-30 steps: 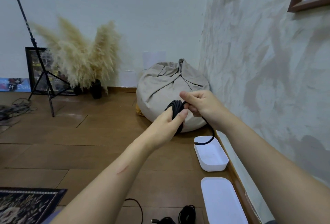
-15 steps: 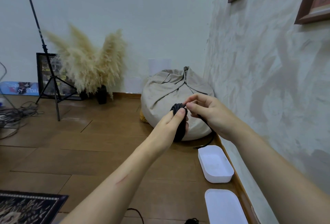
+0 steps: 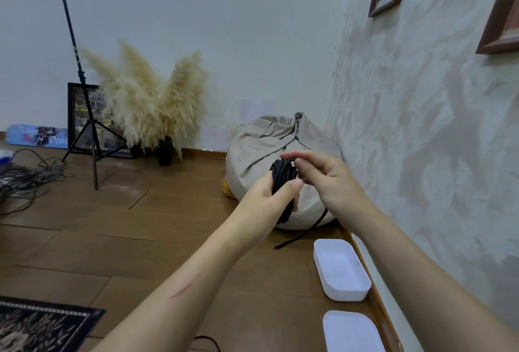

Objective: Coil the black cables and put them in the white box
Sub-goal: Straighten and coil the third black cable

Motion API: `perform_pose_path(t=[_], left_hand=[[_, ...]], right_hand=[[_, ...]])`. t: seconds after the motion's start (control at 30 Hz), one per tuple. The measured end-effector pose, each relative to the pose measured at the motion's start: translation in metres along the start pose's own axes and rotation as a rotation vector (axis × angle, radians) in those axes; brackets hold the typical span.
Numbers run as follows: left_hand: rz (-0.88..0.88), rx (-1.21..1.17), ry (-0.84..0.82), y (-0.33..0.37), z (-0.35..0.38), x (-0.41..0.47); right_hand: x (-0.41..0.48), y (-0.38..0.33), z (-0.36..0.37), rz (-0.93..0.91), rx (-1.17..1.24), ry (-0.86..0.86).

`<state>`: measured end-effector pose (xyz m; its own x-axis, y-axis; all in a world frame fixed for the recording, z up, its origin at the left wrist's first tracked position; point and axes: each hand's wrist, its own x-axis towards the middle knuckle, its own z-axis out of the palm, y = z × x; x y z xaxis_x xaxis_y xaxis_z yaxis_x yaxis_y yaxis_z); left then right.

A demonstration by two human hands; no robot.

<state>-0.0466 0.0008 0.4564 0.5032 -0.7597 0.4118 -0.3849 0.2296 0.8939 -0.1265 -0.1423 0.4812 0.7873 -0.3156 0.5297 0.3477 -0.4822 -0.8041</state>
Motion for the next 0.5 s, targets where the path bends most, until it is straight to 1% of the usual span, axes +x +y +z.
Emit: perform_pose_path(t=[0.1,0.2,0.27,0.33,0.4,0.5], left_hand=[[-0.003,0.042,0.01,-0.001,-0.005,0.0],[-0.012,0.087,0.004,-0.003,-0.007,-0.001],[-0.033,0.115,0.022,-0.005,-0.008,-0.001],[-0.058,0.152,0.042,-0.008,-0.01,-0.001],[-0.077,0.168,0.043,-0.01,-0.012,0.0],[-0.088,0.183,0.017,-0.011,-0.012,0.0]], right_hand=[[0.001,0.0,0.006,-0.046,-0.104,0.04],[0.001,0.005,0.005,-0.102,-0.326,0.051],[0.0,0.007,0.003,-0.147,-0.532,-0.013],[-0.001,0.007,0.001,-0.114,-0.666,-0.126],[-0.004,0.008,0.003,-0.06,-0.682,-0.211],[-0.008,0.007,0.007,-0.038,-0.63,-0.199]])
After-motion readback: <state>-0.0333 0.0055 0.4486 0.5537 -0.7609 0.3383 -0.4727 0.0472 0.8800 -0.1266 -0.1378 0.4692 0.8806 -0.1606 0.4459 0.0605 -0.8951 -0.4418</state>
